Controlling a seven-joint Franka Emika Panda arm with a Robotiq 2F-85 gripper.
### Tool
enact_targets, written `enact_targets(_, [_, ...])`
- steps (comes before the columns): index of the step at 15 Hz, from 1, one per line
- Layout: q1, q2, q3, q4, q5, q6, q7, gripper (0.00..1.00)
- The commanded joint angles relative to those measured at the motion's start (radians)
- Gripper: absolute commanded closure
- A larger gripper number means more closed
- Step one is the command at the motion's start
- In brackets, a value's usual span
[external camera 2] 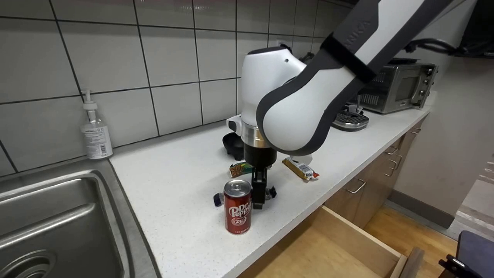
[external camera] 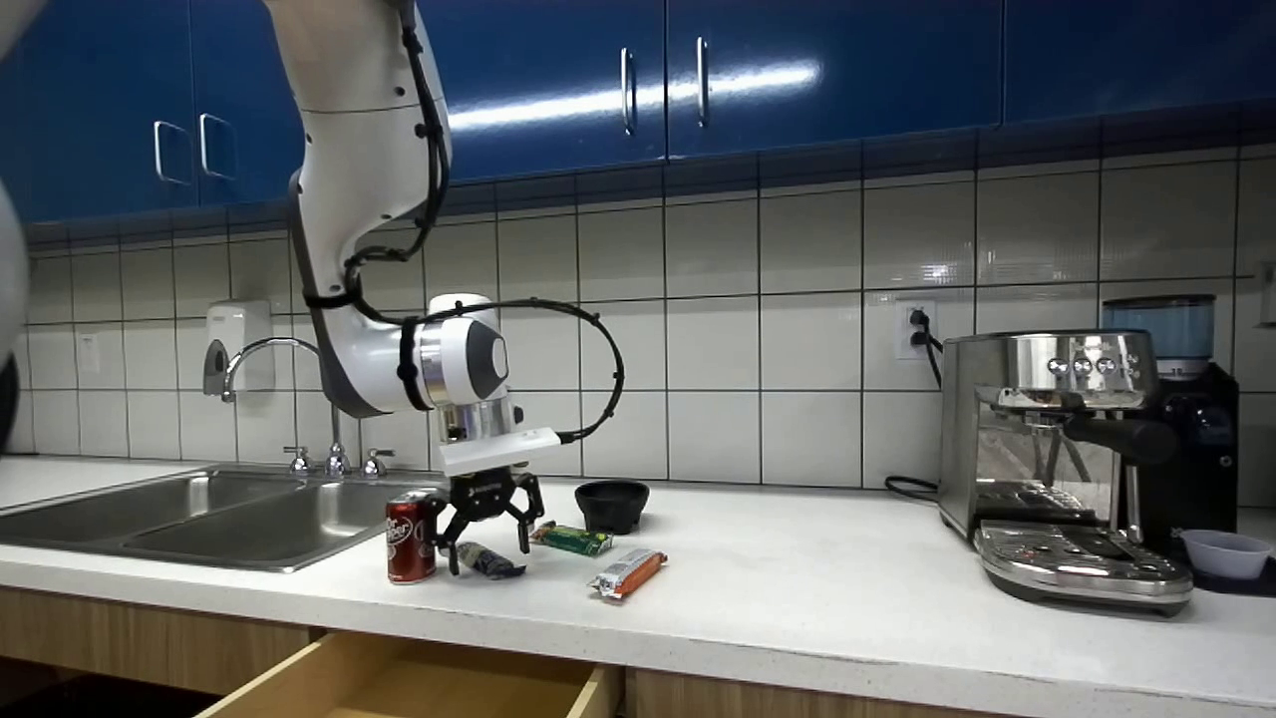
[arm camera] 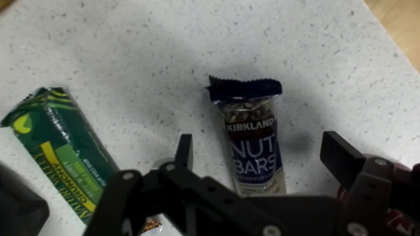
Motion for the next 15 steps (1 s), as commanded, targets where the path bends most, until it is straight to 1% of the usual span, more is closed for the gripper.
enact_targets(1, [-0.031, 0.033, 0.028, 0.055, -0.001, -0.025, -0.039, 0.07])
enact_targets(2, [-0.032, 0.038, 0.029, 0.061, -0.001, -0.025, -0.044, 0.26])
enact_targets(3, [-0.034, 0.043, 0.029, 0.066, 0.000, -0.023, -0.046, 0.32])
enact_targets(6, [-0.039, 0.053, 0.034, 0.085, 0.001, -0.035, -0.058, 0.58])
enact_targets(9, [-0.045, 0.049, 0.036, 0.096, 0.003, -0.038, -0.066, 0.80])
enact_targets(10, [-0.047, 0.044, 0.034, 0.100, 0.000, -0.038, -0.068, 0.89])
enact_targets(11, [-0.050, 0.041, 0.034, 0.103, 0.000, -0.036, -0.069, 0.92])
enact_targets(15, [-0.057, 0.032, 0.030, 0.116, -0.004, -0.031, -0.075, 0.92])
